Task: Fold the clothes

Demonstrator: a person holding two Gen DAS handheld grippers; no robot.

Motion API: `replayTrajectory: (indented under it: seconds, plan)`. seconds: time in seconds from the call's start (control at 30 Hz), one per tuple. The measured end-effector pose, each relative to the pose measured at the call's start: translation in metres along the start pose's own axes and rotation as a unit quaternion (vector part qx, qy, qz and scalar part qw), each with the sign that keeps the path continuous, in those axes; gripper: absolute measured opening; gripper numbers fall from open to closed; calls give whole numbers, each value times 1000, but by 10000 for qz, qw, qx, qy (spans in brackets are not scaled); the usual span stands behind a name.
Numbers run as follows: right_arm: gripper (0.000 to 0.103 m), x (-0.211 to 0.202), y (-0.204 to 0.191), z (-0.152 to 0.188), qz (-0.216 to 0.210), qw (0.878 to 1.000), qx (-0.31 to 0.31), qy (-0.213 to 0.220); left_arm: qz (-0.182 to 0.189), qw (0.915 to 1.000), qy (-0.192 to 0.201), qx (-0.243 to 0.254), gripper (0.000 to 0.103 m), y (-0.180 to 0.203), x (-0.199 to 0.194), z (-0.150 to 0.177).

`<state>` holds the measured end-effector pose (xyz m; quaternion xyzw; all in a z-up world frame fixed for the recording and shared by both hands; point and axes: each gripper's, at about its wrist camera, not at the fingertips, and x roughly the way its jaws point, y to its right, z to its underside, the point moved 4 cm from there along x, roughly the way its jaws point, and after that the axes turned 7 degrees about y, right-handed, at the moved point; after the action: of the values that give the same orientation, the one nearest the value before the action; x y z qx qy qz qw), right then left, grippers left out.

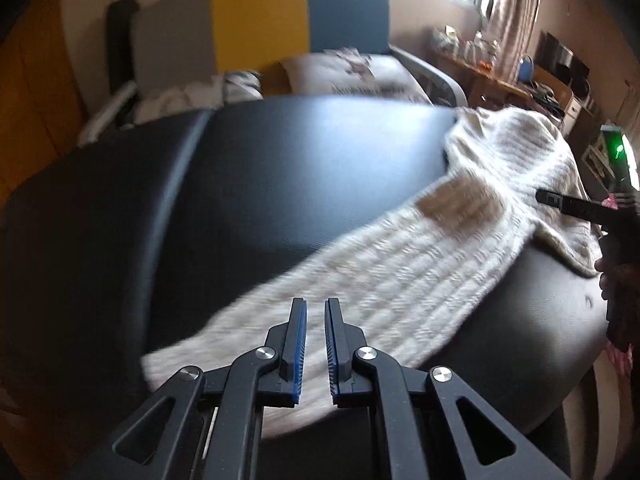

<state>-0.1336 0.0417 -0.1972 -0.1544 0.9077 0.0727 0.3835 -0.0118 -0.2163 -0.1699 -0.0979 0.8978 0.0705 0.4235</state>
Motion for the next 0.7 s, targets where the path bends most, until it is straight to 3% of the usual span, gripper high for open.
replayTrajectory:
  seconds: [0.23, 0.4, 0.57, 0.63, 0.7]
  plan:
    - [103, -6, -2, -9, 48, 9990, -413, 174, -120, 9993, -269, 218, 9, 16, 28, 13]
    - [103, 17, 12, -22, 143, 9989, -448, 80, -293, 9980, -279, 485, 11, 20, 32, 16]
    - [103, 62, 51, -19, 446, 9965, 15, -712, -348, 9977, -291, 502, 12, 15, 33, 20]
    - [103, 70, 54, -5, 191, 9935, 299, -1082, -342, 9983, -301, 364, 12, 6, 32, 19]
    - [103, 66, 47, 6, -22, 9935, 360, -1076, -386, 9985, -304, 254, 12, -4, 30, 20]
